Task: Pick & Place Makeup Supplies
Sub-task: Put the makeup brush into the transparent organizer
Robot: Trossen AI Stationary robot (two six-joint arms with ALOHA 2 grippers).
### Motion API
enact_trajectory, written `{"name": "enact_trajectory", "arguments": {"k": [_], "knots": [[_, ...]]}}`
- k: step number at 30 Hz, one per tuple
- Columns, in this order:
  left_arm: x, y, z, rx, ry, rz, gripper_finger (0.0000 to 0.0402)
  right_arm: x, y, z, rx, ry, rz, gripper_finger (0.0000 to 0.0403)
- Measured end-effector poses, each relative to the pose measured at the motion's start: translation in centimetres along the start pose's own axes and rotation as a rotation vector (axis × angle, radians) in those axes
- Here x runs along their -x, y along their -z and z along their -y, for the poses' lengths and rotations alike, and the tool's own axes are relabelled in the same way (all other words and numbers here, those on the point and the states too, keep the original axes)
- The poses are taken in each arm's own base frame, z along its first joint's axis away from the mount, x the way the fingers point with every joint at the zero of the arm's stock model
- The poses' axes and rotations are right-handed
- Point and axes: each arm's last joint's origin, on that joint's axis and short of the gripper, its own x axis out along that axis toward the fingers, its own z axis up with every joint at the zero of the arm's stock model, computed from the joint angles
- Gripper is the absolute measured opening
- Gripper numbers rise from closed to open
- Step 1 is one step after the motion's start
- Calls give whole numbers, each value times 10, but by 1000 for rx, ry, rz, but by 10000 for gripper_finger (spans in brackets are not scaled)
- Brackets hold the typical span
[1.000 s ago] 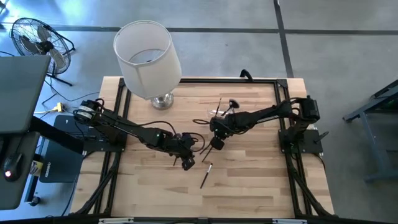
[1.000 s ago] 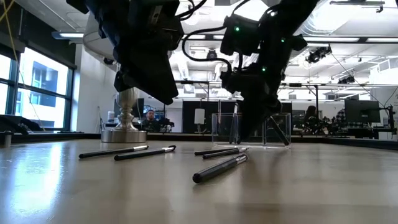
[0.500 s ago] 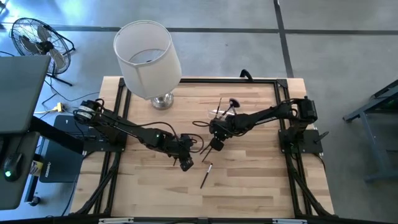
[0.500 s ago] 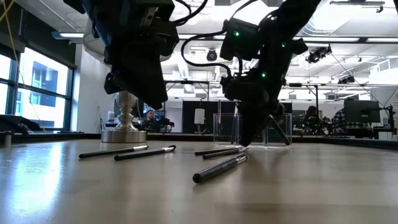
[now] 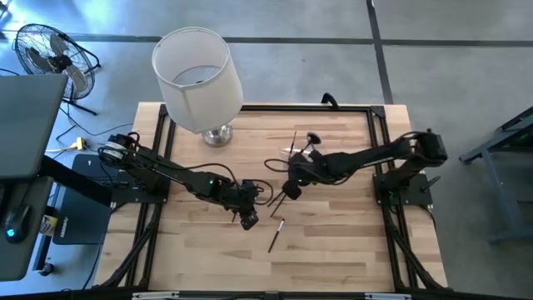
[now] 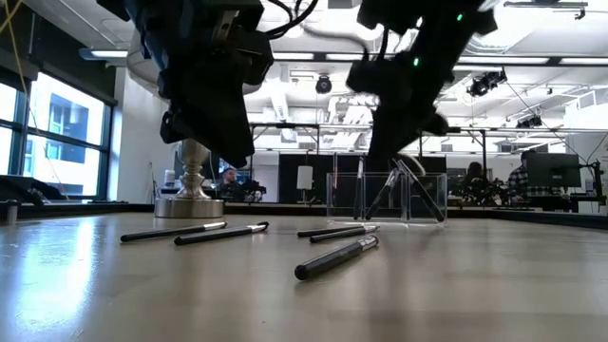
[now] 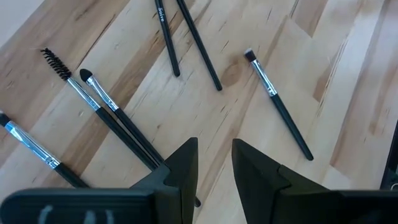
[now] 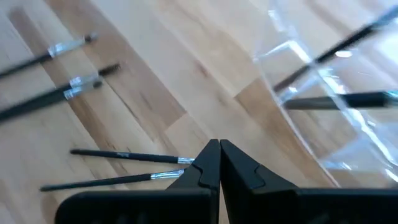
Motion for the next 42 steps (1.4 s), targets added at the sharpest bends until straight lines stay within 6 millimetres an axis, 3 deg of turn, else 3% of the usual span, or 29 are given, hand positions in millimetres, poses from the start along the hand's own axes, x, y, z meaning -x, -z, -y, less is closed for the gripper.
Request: {"name": "enact_trajectory", "arguments": {"k": [4, 8, 14, 19, 38, 42], "knots": [[0, 0, -1, -21, -6, -6, 96, 16, 10, -8, -108, 27, 42, 0], [0, 3, -3, -37, -26, -35, 96, 18, 29, -25, -210, 57, 93, 0], [1, 7, -6, -63, -36, -106, 96, -2, 52, -42, -343, 96, 135, 0], [1, 8, -6, -100, -24, -128, 96, -24, 59, -53, -402, 65, 147, 0], [1, 11, -6, -113, 4, -179, 96, -72, 57, -37, -393, 176, 120, 0], [1, 11, -6, -112, 10, -185, 96, -74, 58, -36, -390, 183, 121, 0]]}}
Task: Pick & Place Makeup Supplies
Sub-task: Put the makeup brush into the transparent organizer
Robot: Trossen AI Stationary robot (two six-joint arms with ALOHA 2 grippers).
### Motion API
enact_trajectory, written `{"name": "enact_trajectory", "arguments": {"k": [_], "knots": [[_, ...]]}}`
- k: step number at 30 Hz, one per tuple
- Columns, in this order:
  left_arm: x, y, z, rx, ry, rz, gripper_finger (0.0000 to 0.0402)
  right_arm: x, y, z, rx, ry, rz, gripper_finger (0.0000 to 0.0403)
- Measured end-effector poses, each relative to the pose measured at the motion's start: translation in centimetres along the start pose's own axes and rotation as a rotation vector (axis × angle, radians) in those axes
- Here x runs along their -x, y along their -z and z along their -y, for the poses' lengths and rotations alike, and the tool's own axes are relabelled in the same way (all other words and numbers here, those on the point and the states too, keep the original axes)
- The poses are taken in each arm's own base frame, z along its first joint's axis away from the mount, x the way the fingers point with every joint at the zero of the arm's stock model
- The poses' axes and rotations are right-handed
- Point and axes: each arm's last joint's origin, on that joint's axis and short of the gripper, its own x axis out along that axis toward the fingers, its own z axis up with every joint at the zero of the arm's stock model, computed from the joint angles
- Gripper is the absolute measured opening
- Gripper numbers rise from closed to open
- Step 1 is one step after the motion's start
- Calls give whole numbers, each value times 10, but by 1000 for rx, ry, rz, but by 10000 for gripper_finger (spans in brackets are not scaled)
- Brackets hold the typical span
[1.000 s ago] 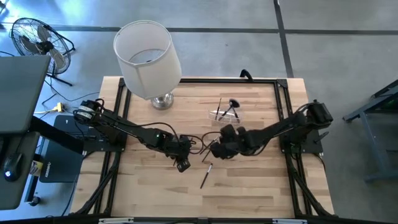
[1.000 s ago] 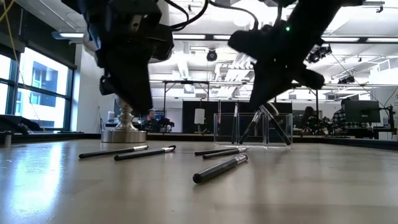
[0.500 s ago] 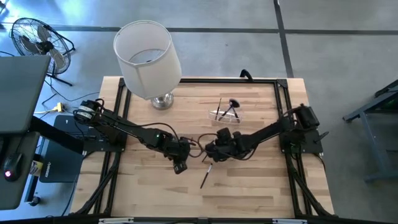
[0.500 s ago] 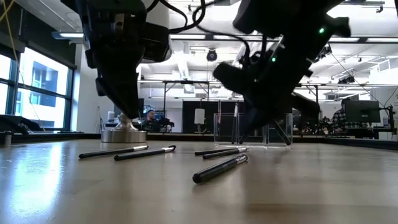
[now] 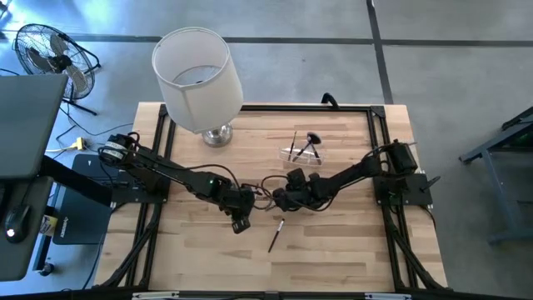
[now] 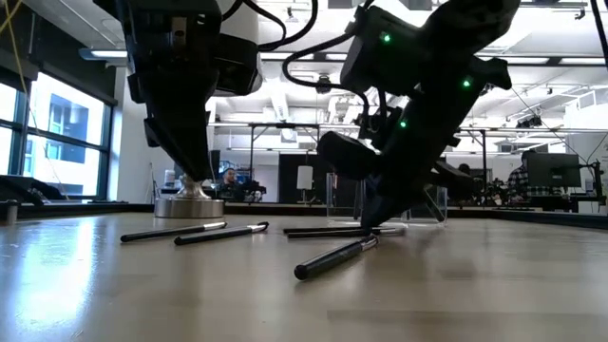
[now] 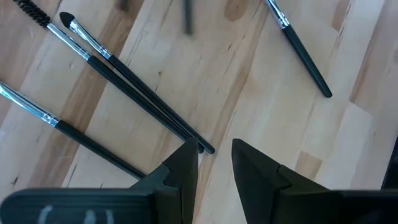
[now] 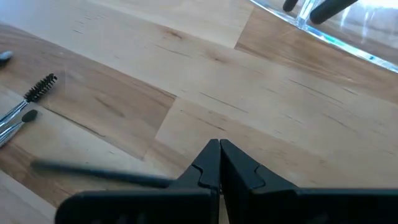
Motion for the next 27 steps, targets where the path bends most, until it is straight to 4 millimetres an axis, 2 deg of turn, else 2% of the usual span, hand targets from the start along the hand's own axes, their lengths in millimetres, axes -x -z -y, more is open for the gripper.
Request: {"name": "enact_trajectory", "arguments": {"k": [6, 14, 27], "knots": [[0, 0, 0, 0, 2, -1, 96, 1, 0, 0, 7, 3, 5, 0], [0, 0, 0, 1, -1, 5, 96, 18, -5, 3, 33, 30, 72, 0], [0, -1, 0, 1, -5, 10, 96, 16, -3, 9, 16, 64, -13, 0]]}}
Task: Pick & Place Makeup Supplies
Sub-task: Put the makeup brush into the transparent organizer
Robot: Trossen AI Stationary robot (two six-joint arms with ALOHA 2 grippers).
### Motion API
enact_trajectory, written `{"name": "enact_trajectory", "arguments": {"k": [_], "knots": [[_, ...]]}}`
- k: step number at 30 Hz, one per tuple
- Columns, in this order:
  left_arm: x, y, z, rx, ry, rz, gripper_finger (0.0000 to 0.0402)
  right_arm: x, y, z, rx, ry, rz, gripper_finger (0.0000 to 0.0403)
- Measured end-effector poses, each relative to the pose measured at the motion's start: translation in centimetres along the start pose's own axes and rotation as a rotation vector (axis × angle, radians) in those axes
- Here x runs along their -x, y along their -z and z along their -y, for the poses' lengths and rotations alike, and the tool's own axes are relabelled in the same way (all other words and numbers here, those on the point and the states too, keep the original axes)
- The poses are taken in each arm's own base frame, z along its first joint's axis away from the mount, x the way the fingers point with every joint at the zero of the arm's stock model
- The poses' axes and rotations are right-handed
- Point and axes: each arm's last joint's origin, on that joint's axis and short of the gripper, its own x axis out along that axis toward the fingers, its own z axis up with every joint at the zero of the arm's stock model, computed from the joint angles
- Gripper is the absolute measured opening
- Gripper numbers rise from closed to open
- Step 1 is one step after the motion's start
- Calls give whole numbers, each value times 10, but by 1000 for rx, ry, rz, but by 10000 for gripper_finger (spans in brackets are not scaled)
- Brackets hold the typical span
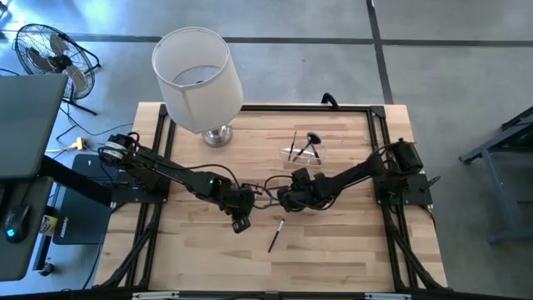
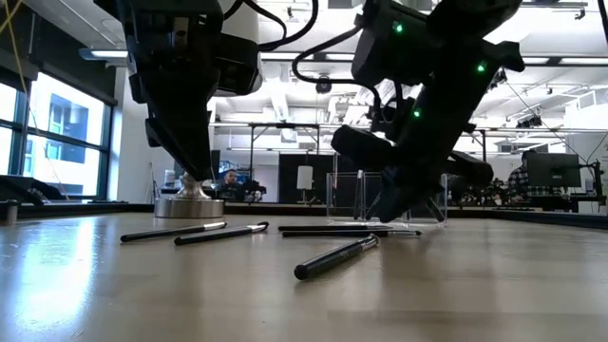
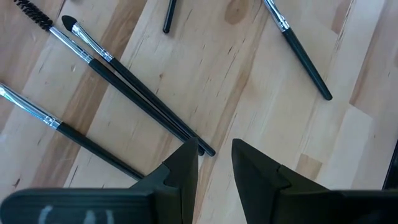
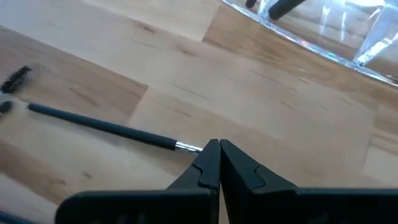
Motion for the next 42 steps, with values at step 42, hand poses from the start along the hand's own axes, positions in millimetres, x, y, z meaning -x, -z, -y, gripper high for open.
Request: {"name": "enact_trajectory", "arguments": {"k": [42], "knots": [[0, 1, 0, 0, 11, -15, 96, -5, 28, 16, -65, -65, 190, 0]]}}
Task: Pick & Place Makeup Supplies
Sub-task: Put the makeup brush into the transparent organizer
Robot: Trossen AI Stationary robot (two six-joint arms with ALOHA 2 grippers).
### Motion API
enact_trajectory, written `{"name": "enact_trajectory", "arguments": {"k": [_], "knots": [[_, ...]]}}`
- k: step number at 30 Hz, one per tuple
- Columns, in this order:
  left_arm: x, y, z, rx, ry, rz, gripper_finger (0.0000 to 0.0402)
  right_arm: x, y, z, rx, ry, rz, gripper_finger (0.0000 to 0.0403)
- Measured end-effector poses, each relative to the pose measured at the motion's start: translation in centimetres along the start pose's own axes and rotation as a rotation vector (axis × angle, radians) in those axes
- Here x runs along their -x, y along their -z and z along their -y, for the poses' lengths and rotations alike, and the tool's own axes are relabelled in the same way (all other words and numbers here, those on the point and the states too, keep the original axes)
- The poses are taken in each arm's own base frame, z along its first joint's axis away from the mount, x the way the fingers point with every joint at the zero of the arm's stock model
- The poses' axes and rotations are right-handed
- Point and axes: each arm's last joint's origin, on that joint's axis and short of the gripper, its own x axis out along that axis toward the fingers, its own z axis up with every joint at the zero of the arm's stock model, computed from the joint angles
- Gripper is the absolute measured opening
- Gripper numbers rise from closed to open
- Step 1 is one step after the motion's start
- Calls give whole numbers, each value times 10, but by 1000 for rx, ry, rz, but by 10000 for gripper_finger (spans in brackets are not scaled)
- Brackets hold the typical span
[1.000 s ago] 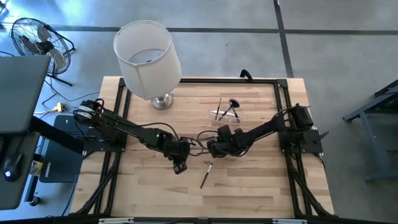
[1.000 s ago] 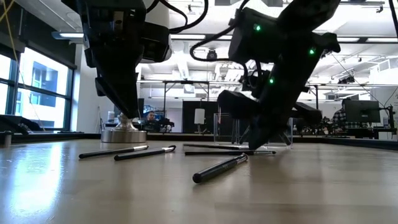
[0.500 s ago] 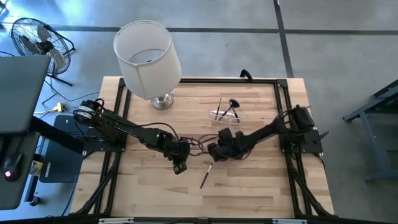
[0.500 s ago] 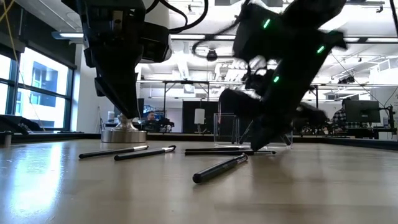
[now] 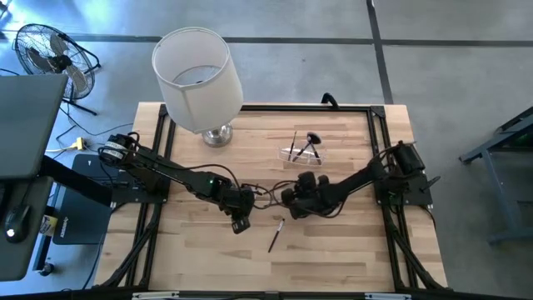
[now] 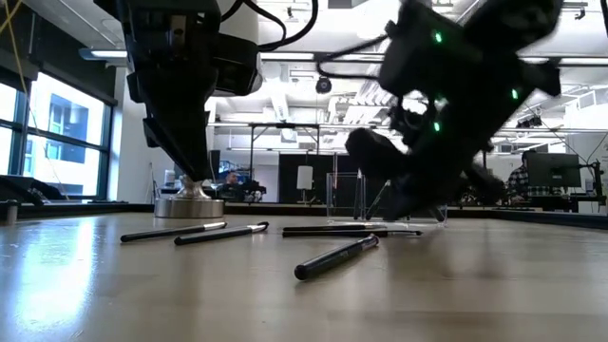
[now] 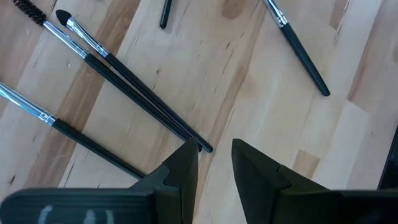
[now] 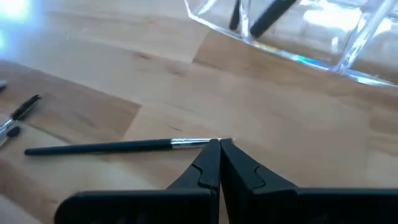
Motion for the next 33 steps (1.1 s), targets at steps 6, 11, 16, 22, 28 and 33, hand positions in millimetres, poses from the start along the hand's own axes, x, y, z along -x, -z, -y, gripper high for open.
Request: {"name": "enact_trajectory", "arguments": {"k": [6, 11, 16, 22, 28, 33], "knots": [[0, 0, 0, 0, 9, -8, 96, -3, 8, 9, -22, -78, 62, 0], [0, 0, 0, 0, 9, -8, 96, 3, 9, 5, 45, -90, 119, 0], [0, 0, 0, 0, 2, -1, 96, 3, 8, 5, 198, -63, 166, 0], [0, -1, -1, -27, -45, 41, 96, 12, 18, 7, 294, -79, 180, 0], [0, -3, -2, -38, -92, 84, 96, 27, 44, 27, 192, -199, 307, 0], [0, -3, -2, -75, -94, 82, 96, 30, 46, 40, 232, -285, 379, 0]]}}
